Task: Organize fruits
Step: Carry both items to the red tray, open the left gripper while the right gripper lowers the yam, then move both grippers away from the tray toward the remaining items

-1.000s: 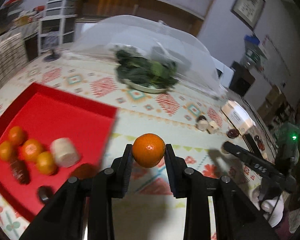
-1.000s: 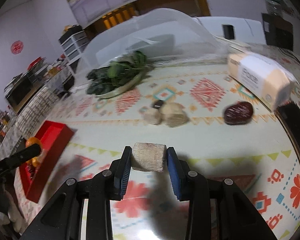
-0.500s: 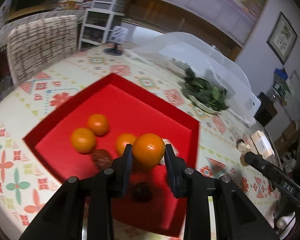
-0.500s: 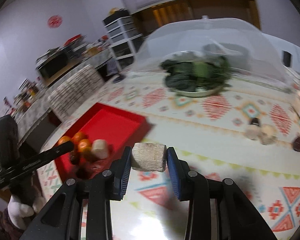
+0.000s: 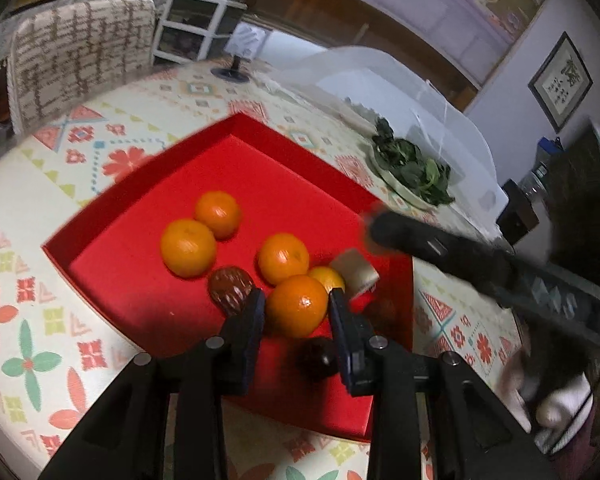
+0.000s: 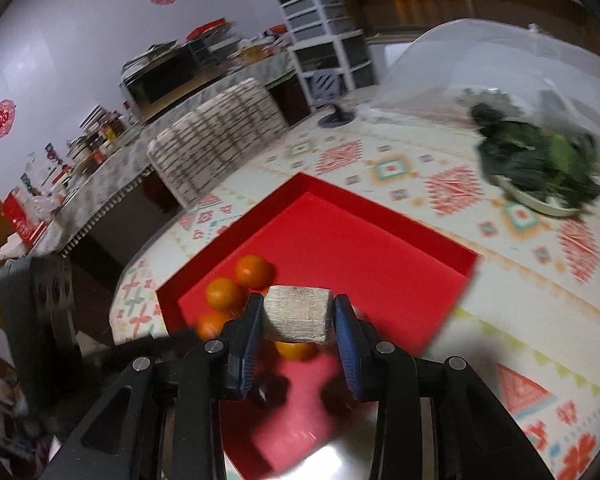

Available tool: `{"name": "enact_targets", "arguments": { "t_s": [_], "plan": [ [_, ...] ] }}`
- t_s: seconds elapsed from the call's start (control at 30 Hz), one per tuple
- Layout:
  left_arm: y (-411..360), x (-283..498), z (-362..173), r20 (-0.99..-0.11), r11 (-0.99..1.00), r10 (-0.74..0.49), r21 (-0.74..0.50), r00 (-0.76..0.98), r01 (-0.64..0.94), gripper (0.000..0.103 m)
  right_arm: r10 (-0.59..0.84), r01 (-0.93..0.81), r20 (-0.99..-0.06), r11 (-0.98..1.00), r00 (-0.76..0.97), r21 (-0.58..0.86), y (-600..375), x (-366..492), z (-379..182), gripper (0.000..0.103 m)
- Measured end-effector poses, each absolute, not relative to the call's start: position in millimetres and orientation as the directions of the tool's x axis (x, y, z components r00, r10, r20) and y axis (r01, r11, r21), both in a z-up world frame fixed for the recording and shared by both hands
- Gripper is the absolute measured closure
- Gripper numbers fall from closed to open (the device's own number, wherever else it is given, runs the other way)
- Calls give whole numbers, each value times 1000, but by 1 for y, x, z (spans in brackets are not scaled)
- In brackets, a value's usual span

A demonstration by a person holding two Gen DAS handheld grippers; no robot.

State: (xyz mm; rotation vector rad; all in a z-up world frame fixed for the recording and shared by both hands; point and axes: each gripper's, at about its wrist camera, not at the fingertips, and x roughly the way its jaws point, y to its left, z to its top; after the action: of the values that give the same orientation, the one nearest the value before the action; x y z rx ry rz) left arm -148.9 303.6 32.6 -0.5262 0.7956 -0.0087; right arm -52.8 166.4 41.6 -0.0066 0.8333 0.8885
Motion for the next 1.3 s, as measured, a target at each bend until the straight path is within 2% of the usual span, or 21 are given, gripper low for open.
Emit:
{"name": "enact_targets", "arguments": {
  "t_s": [0.4, 0.57, 0.83, 0.9, 1.03, 1.17, 1.3],
  "plan": [
    [315, -148, 30, -665, 850, -236, -494, 708, -181, 68, 632, -656, -723, 675, 279, 337, 221, -11, 14, 65],
    [318, -150, 31, -658, 840, -243, -510, 713, -184, 56, 636, -649, -719, 677, 279, 347, 226, -7, 13, 64],
    [312, -155, 41, -653, 846, -239, -503, 718, -176, 45, 663, -640, -680, 676, 313, 365, 212, -11, 32, 55],
    [306, -157, 46, -659, 860, -218, -478, 720, -178, 42, 668, -639, -668, 678, 328, 364, 205, -14, 37, 54],
    [293, -161, 58, -674, 896, -135, -396, 726, -200, 27, 670, -632, -651, 686, 357, 360, 185, -23, 44, 52],
    [272, -167, 73, -673, 930, -47, -299, 738, -214, 18, 661, -620, -639, 704, 394, 346, 162, -32, 48, 52],
    [249, -172, 84, -668, 953, 18, -213, 744, -215, 17, 654, -592, -626, 724, 424, 356, 132, -38, 49, 51]
  ]
}}
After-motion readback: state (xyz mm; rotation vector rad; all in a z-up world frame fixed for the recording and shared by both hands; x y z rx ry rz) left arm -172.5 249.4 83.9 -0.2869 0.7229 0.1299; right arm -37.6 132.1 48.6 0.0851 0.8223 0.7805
